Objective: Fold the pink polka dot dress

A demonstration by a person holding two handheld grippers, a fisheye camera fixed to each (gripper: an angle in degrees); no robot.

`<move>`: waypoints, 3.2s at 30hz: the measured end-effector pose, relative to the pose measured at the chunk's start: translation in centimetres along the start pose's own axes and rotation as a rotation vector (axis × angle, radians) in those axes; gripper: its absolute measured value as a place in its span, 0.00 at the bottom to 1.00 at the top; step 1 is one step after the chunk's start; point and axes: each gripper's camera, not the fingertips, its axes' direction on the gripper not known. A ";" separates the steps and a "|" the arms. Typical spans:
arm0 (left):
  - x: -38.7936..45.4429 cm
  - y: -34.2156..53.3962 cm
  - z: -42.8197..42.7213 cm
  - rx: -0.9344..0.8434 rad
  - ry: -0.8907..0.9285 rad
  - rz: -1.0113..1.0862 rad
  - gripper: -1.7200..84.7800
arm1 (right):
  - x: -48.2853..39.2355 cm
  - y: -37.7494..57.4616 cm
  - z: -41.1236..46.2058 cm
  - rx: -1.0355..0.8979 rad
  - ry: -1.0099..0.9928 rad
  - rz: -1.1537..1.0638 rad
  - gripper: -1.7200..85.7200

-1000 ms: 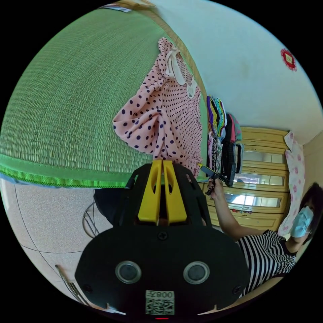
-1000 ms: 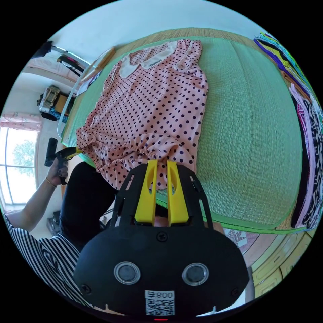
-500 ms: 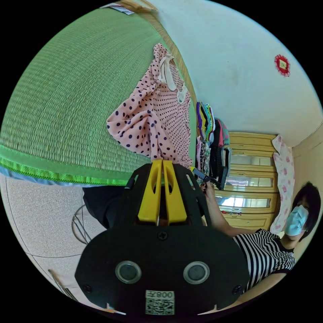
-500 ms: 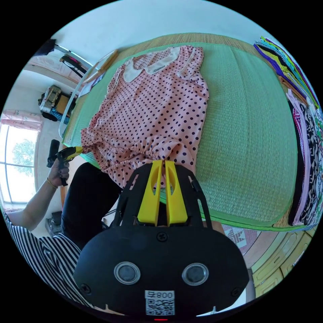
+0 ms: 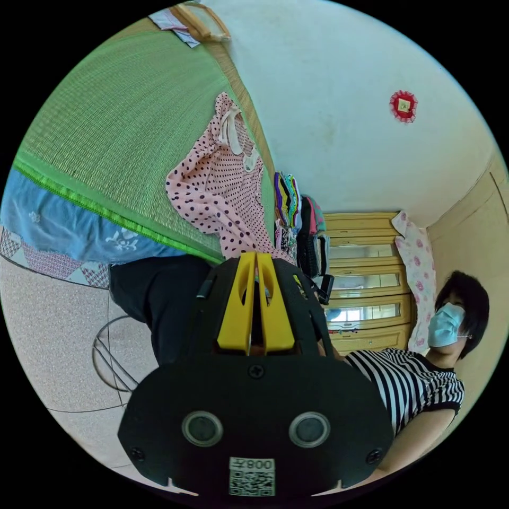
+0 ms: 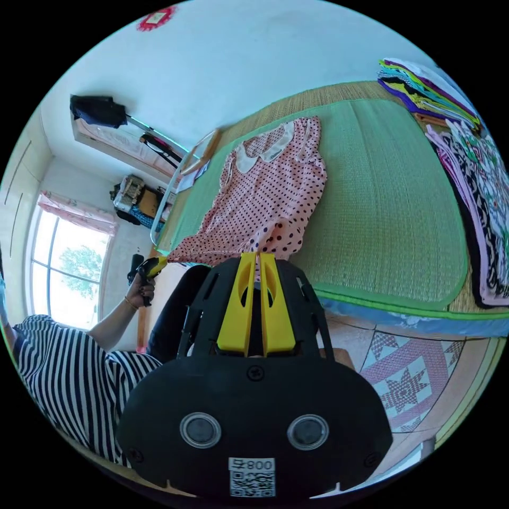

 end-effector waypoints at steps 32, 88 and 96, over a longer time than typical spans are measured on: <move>-3.8 13.0 -6.4 0.002 -0.022 -0.112 0.02 | 21.4 22.9 6.6 0.020 -0.348 0.396 0.09; 5.6 32.0 -26.1 0.100 0.353 0.229 0.02 | 23.9 59.8 -17.4 0.225 -0.601 0.026 0.02; 7.6 28.8 -26.4 0.114 0.354 0.263 0.02 | 25.5 61.3 -15.2 0.244 -0.605 0.025 0.02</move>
